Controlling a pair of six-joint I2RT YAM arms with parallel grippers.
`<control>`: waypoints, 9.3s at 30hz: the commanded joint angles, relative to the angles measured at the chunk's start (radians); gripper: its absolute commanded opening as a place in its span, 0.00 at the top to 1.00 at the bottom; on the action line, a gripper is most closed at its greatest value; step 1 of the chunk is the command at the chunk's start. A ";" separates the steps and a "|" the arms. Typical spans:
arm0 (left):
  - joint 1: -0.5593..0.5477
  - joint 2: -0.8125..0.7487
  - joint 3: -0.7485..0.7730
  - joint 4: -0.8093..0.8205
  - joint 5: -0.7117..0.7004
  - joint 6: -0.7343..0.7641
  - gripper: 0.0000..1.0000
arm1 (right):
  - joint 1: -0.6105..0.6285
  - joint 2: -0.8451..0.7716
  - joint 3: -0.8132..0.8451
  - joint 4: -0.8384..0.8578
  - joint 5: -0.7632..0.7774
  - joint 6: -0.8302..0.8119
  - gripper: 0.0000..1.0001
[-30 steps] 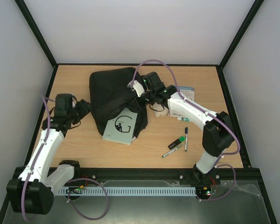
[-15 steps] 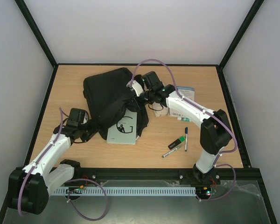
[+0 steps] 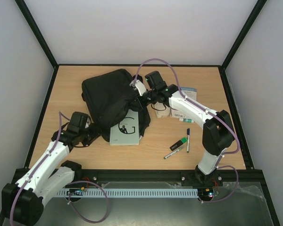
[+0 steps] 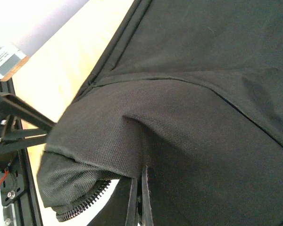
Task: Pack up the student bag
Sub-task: Adjust the student bag at the center of the board, then adjust the book in the student bag.
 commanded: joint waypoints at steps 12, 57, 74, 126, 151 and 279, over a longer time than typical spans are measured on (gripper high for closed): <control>-0.127 -0.087 -0.060 0.038 0.134 -0.107 0.59 | -0.015 0.002 0.044 0.042 -0.045 0.028 0.99; -0.151 0.034 -0.387 0.869 0.286 -0.276 0.79 | -0.015 0.008 0.023 0.053 -0.100 0.054 0.99; -0.107 -0.423 -0.532 1.012 0.065 -0.457 0.98 | -0.020 -0.054 0.017 0.055 -0.069 0.078 0.99; -0.053 0.183 0.170 0.212 -0.048 0.026 0.24 | -0.050 -0.022 0.016 -0.043 -0.017 -0.001 0.99; -0.286 0.178 0.353 0.182 -0.106 0.825 0.31 | -0.061 -0.099 -0.107 -0.082 0.033 -0.181 0.99; -0.164 0.144 0.217 0.500 -0.186 0.600 0.98 | 0.038 -0.490 -0.523 -0.092 0.232 -0.358 0.54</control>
